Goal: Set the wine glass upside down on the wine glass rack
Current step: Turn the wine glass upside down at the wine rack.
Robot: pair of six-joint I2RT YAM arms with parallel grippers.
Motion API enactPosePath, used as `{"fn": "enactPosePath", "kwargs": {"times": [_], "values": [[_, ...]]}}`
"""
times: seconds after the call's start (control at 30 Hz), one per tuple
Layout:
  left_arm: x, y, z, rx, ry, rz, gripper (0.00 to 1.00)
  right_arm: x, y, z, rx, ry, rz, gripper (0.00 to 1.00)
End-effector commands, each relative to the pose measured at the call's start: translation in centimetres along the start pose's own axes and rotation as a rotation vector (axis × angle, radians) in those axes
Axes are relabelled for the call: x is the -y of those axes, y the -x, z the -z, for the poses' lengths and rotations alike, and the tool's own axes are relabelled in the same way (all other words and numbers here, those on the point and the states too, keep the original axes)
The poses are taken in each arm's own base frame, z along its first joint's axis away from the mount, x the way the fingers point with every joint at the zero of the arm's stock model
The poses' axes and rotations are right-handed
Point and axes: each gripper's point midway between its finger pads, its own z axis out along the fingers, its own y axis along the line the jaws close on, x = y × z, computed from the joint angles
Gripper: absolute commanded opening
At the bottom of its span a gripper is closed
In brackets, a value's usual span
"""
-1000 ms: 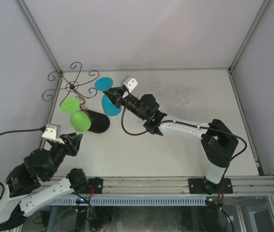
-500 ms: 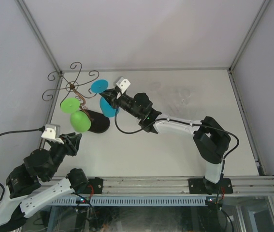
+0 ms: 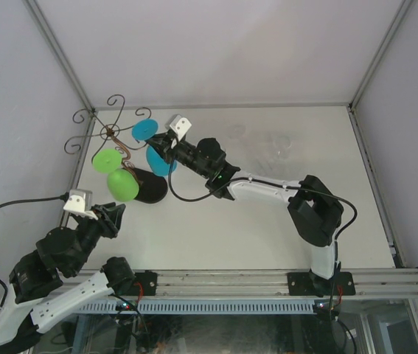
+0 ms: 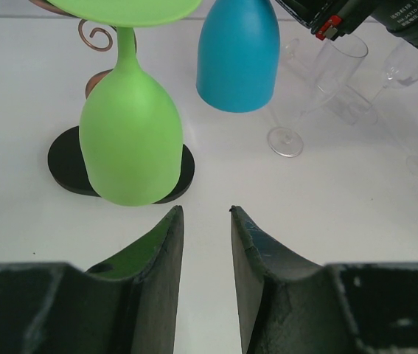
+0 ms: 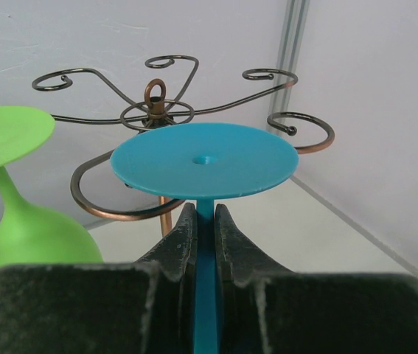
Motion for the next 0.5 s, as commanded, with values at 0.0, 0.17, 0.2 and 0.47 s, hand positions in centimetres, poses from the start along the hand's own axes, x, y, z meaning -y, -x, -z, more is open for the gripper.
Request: {"fn": "enactPosePath", "kwargs": {"times": [0.0, 0.17, 0.2, 0.47], "values": [[0.4, 0.2, -0.5, 0.014, -0.005, -0.003, 0.36, -0.7, 2.3, -1.2, 0.056, 0.026, 0.028, 0.0], [0.3, 0.4, -0.3, 0.023, -0.004, 0.005, 0.36, -1.1, 2.3, -1.8, 0.056, 0.043, 0.024, 0.0], [0.3, 0.4, -0.3, 0.024, -0.003, 0.005, 0.36, -1.2, 2.2, -1.9, 0.055, 0.047, 0.025, 0.0], [0.3, 0.3, -0.3, 0.022, -0.003, 0.004, 0.36, -2.8, 1.4, -2.7, 0.04, 0.095, 0.041, 0.0]]}}
